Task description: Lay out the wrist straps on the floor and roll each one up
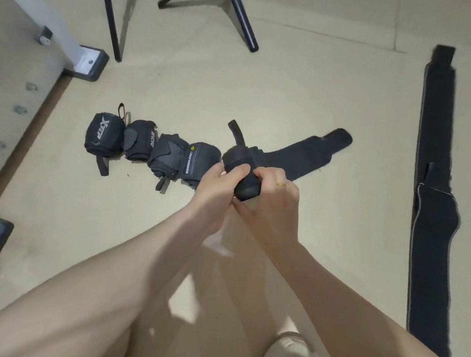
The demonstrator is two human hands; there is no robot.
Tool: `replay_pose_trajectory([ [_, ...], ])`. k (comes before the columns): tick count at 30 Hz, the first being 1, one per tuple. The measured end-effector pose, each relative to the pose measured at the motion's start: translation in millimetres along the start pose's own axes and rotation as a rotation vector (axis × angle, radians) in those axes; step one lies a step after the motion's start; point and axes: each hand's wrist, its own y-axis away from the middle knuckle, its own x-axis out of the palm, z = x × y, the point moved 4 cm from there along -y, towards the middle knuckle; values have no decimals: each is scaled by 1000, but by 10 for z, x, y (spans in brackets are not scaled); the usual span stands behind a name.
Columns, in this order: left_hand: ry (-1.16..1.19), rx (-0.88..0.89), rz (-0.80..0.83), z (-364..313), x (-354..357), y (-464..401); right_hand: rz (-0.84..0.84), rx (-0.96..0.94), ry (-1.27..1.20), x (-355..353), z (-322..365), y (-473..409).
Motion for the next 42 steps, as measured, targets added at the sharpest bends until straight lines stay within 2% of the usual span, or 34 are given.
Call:
replay_pose_trajectory([
  [2,-127,122,45,-481,-155,121,39,-55,-172,-210,296,-105],
  [6,-447,302,273,-1205,-441,445,94,70,-416,-682,571,-335],
  [10,-508,361,395,-1529,-567,639,125,52,-454,-892,803,-532],
  [12,-486,387,422,-1558,-625,660,111,125,-490,-881,907,-575],
  [14,-485,436,412,-1507,-709,627,122,205,-469,-809,978,-588],
  [17,-480,474,394,-1353,-866,539,199,205,-246,-623,1043,-573],
  [23,-463,522,324,-1012,-1203,432,385,103,15,-213,1120,-582],
  [25,-479,544,280,-954,-1308,383,375,68,82,-80,1181,-568],
  [30,-470,486,175,-839,-1498,145,268,133,42,131,1196,-456],
  [33,-501,458,103,-741,-1513,29,363,114,166,224,1106,-373],
  [37,-641,395,84,-598,-1489,-74,586,257,15,274,997,-275],
  [42,-720,453,139,-653,-1311,-54,601,295,-85,153,858,-298],
])
